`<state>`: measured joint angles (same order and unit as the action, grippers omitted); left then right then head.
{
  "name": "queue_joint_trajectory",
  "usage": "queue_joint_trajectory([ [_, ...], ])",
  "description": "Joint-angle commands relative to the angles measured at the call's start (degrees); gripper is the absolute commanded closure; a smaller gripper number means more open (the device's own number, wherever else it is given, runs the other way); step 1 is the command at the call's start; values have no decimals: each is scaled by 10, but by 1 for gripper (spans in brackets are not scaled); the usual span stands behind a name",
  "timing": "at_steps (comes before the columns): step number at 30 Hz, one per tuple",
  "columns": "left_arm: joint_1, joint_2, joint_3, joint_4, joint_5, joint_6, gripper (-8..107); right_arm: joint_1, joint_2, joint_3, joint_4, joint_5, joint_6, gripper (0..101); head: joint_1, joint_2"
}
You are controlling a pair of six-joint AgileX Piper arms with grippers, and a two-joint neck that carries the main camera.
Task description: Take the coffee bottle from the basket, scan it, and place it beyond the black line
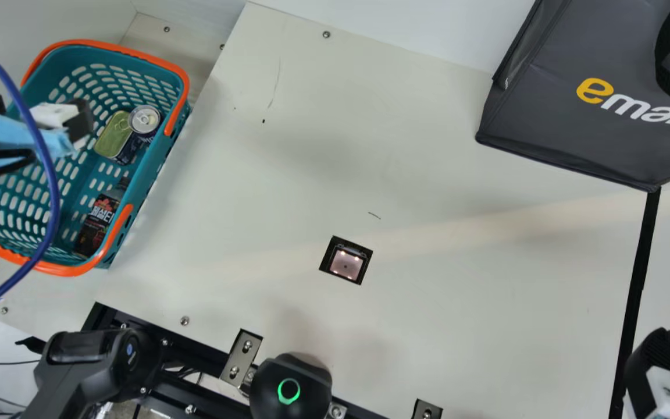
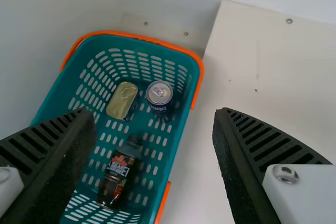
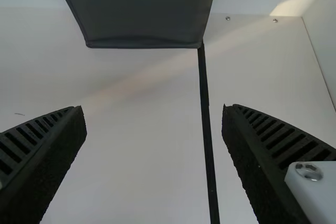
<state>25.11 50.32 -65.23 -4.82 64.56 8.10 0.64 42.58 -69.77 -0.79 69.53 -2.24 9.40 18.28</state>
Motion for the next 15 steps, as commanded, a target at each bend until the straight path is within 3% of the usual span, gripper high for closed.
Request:
queue_joint_trajectory([
  [1, 53, 8, 1, -10, -4, 24, 9, 0, 0, 0, 0, 0, 0, 10, -15, 1],
  [15, 193, 83, -13, -66, 9, 145, 9, 0, 0, 0, 0, 0, 0, 10, -15, 1],
])
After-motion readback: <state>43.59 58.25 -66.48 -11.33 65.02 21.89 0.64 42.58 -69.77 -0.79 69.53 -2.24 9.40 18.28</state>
